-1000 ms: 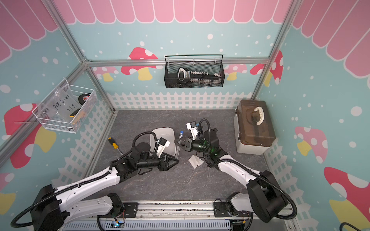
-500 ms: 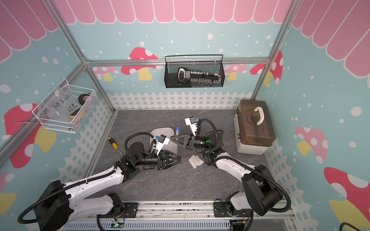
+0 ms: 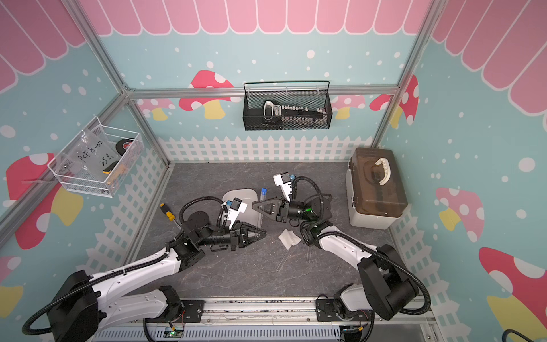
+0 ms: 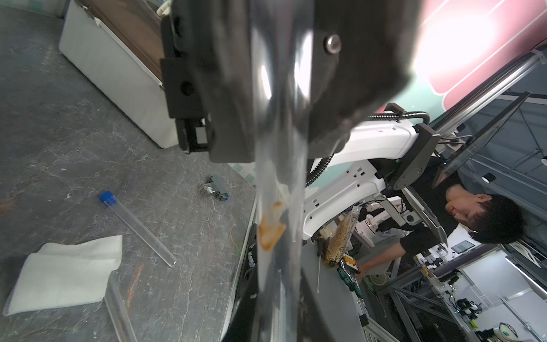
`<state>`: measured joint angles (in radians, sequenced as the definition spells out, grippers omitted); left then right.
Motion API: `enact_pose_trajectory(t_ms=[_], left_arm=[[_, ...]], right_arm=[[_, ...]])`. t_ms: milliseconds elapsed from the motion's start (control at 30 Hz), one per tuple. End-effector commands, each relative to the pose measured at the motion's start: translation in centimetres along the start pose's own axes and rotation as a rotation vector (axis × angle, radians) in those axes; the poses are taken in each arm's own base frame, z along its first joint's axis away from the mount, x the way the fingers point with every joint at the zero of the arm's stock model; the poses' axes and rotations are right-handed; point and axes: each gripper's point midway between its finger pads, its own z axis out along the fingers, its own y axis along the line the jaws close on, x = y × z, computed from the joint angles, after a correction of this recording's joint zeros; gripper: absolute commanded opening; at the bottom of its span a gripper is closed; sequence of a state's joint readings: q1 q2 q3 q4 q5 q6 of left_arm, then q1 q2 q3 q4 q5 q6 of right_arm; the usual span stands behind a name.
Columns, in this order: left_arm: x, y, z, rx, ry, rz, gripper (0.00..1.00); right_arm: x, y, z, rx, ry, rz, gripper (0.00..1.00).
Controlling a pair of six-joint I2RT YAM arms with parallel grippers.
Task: Wipe the exteriors of test tubes
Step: Adjust the test tube.
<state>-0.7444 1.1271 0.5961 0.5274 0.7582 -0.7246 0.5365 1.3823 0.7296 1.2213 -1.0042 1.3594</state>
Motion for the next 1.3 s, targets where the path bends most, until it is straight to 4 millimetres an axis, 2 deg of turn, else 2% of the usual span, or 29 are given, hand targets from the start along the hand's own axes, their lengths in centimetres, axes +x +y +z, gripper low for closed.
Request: enact_pose_trajectory(t_ms=[0, 100, 200, 267, 433, 600, 733, 1033, 1267], left_arm=[[-0.2, 1.6, -0.8, -0.123, -0.025, 0.009, 0.04], [-0.3, 2.9, -1.6, -0.232, -0.036, 0.012, 0.04], [0.0, 4.3, -2.5, -0.343, -0.037, 0.017, 0.05], [-0.1, 5.1, -3.1, -0.408, -0.045, 0.018, 0.06], [0.4, 6.1, -3.5, -0.507, -0.015, 0.058, 0.07], [1.1, 6.8, -2.9, -0.583, 0.037, 0.106, 0.08], [1.1, 6.9, -2.9, -0.631, 0.035, 0.148, 0.08], [1.2, 7.3, -2.5, -0.693, 0.054, 0.196, 0.08], [1.7, 7.6, -1.7, -0.713, 0.085, 0.226, 0.07]], right_arm=[[-0.3, 1.3, -0.2, -0.03, -0.009, -0.037, 0.3], [-0.2, 0.3, -0.2, 0.023, -0.01, -0.033, 0.53], [0.0, -1.0, -0.5, 0.121, -0.008, -0.052, 0.61], [-0.3, -1.9, -1.0, 0.214, -0.027, -0.075, 0.63], [0.1, -4.9, -3.5, 0.536, 0.002, -0.081, 0.63], [0.2, -5.2, -3.9, 0.589, -0.005, -0.053, 0.61], [0.7, -6.7, -4.8, 0.69, -0.007, -0.028, 0.6], [0.7, -6.7, -3.7, 0.675, -0.017, -0.026, 0.59], [0.9, -7.2, -2.7, 0.658, -0.016, -0.016, 0.54]])
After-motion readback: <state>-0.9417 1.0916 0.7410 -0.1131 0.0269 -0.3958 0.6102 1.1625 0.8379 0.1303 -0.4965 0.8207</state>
